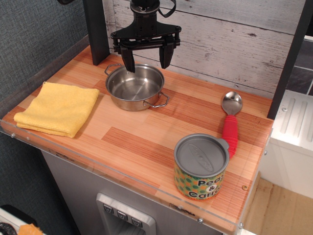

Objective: Move silver pot on top of yellow cloth.

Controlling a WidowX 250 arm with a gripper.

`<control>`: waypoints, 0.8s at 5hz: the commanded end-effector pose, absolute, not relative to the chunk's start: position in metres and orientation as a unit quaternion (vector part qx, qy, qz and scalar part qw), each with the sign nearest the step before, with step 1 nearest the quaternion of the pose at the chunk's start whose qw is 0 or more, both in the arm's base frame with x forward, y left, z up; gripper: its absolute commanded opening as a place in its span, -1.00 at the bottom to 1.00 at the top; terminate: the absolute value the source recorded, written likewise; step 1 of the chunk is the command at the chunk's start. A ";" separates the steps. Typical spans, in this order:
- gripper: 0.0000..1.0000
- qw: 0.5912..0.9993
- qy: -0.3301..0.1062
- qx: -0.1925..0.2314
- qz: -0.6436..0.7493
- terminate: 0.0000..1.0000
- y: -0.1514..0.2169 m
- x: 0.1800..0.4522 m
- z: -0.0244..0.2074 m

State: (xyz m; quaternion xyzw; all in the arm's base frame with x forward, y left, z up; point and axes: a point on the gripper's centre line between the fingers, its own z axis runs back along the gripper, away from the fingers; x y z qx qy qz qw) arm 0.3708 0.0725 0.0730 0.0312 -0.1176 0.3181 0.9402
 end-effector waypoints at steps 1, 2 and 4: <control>1.00 0.940 -0.118 0.031 0.318 -1.00 0.072 0.371 0.073; 1.00 0.943 -0.122 0.042 0.307 -1.00 0.078 0.364 0.085; 1.00 0.937 -0.134 0.056 0.317 -1.00 0.093 0.344 0.109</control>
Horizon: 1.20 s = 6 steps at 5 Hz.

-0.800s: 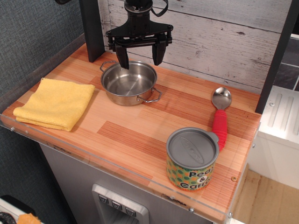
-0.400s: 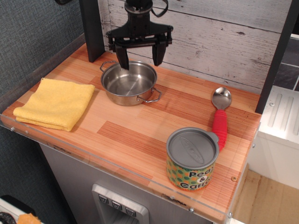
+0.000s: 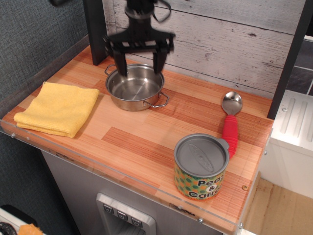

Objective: Move silver pot on top of yellow cloth.

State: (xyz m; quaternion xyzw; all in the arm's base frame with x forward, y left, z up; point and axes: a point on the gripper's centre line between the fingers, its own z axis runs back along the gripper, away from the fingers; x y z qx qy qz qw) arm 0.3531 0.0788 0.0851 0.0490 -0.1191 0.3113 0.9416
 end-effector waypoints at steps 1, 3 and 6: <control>1.00 0.920 -0.132 0.060 0.364 -1.00 0.105 0.324 0.105; 1.00 0.833 -0.119 0.051 0.538 -1.00 0.092 0.307 0.077; 1.00 0.797 -0.105 -0.033 0.593 -1.00 0.100 0.316 0.032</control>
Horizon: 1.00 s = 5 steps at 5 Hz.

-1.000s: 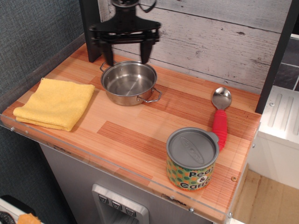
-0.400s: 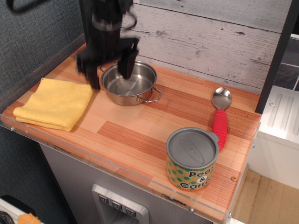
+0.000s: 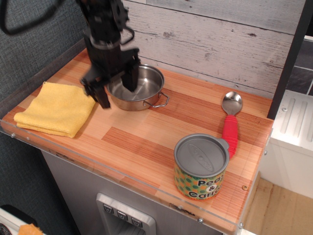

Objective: Move silver pot on top of yellow cloth.

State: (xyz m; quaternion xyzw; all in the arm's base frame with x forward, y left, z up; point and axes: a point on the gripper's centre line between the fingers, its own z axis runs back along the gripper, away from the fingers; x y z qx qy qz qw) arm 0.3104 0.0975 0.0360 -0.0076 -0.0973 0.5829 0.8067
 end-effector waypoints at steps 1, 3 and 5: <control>1.00 0.795 -0.068 -0.037 0.602 -1.00 0.103 0.319 0.019; -1.00 0.793 -0.087 -0.036 0.601 -1.00 0.101 0.319 0.024; -1.00 0.789 -0.098 -0.052 0.604 -1.00 0.103 0.321 0.047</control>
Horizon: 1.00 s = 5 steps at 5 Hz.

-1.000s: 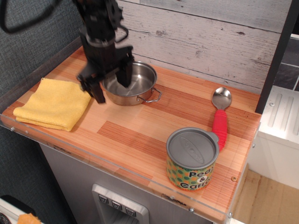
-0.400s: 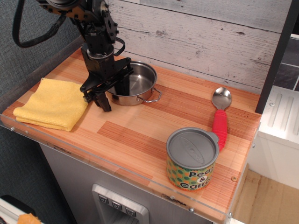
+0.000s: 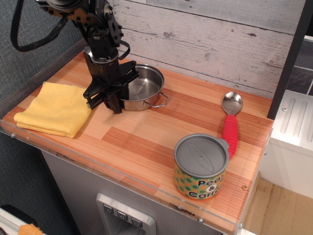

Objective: Move silver pot on top of yellow cloth.

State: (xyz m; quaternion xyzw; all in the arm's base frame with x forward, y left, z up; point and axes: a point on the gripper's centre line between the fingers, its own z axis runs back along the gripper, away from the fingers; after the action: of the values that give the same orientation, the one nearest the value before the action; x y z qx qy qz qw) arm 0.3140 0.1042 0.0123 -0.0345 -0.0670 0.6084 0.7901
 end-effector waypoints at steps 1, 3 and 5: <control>-1.00 0.798 -0.108 -0.055 0.591 -1.00 0.104 0.319 0.060; -1.00 0.781 -0.121 -0.045 0.611 -1.00 0.127 0.286 0.077; -1.00 0.762 -0.108 -0.036 0.638 -1.00 0.157 0.236 0.064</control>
State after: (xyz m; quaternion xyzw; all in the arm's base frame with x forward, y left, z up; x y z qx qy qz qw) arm 0.2310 0.1580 0.0469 -0.0367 -0.0782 0.6462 0.7583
